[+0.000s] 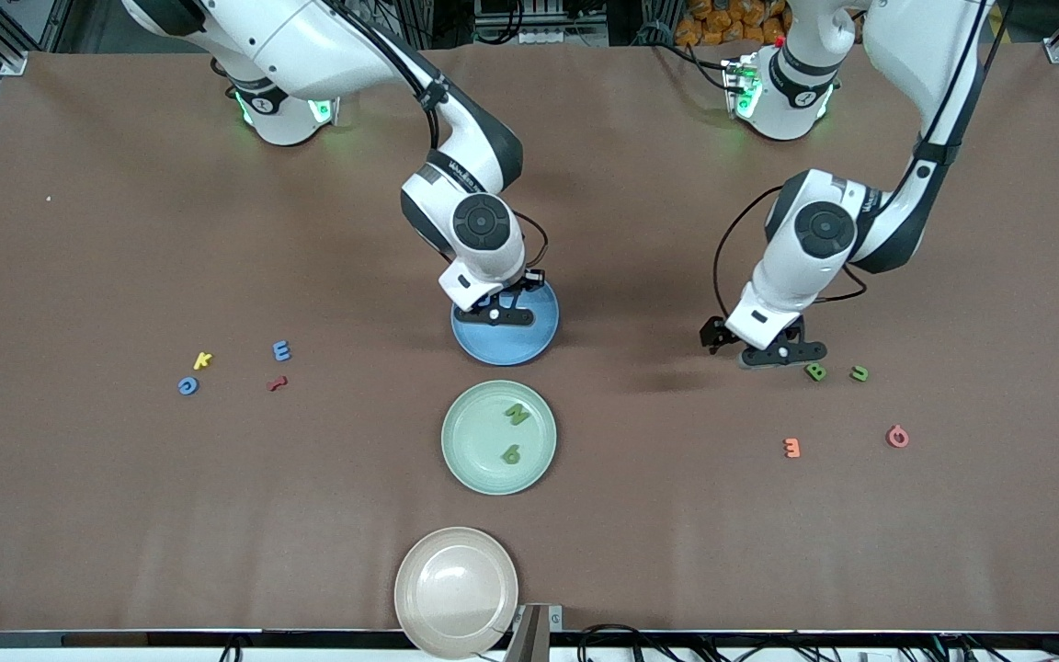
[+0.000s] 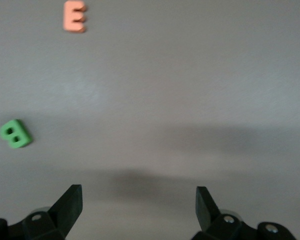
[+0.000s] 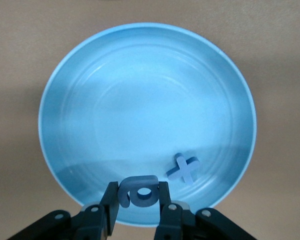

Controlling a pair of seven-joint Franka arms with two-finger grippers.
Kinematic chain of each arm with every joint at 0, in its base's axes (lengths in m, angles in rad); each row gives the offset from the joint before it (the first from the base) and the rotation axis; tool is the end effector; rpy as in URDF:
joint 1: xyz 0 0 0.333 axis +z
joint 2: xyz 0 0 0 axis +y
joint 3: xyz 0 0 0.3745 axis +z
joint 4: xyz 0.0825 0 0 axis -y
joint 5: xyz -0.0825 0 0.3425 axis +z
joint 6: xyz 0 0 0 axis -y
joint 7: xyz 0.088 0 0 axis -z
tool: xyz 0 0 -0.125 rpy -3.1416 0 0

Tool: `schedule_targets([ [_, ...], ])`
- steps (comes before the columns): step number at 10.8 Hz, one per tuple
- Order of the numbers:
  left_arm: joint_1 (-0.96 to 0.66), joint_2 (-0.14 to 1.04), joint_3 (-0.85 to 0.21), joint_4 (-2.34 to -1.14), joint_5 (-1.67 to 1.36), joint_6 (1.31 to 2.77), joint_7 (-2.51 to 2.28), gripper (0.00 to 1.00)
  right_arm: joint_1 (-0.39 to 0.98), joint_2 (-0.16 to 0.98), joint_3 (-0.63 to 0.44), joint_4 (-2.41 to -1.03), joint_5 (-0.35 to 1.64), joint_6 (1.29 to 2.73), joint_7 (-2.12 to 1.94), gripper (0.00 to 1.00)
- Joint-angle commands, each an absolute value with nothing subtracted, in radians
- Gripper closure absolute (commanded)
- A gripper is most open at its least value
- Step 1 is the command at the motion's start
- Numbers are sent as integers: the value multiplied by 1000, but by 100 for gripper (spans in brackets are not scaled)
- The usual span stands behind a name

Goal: Sort letters by color into matching plates
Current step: 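Drop the a into the blue plate while the left gripper drops N into green, then grasp the green B with the left gripper while the right gripper returns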

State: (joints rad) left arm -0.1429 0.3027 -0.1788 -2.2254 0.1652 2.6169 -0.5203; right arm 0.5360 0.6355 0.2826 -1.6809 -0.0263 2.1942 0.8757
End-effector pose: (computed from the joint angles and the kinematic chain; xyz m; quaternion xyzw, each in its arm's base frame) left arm 0.5257 -0.1737 0.3192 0.9981 0.0349 0.0516 0.0029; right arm 0.4787 0.4678 0.2921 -0.9952 0.0424 0.0877 0.0125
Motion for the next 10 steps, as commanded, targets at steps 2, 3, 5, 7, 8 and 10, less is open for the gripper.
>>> schedule_targets([
  [2, 1, 264, -192, -2306, 169, 2617, -422, 0, 549, 650, 287, -1704, -89, 2249, 951, 100],
  [3, 41, 274, -190, -2303, 167, 2620, -443, 0, 548, 655, 287, -1704, -89, 2250, 951, 88],
  [5, 116, 308, -186, -2278, 170, 2644, -492, 0, 538, 655, 287, -1704, -92, 2247, 948, 40],
  [7, 143, 379, -183, -2249, 169, 2684, -500, 0, 534, 652, 287, -1703, -92, 2246, 942, 39],
  [8, 141, 417, -181, -2228, 169, 2710, -546, 0, 531, 649, 287, -1701, -92, 2243, 937, 38],
  [10, 138, 475, -179, -2198, 172, 2732, -621, 0, 497, 626, 282, -1701, -92, 2232, 867, 40],
])
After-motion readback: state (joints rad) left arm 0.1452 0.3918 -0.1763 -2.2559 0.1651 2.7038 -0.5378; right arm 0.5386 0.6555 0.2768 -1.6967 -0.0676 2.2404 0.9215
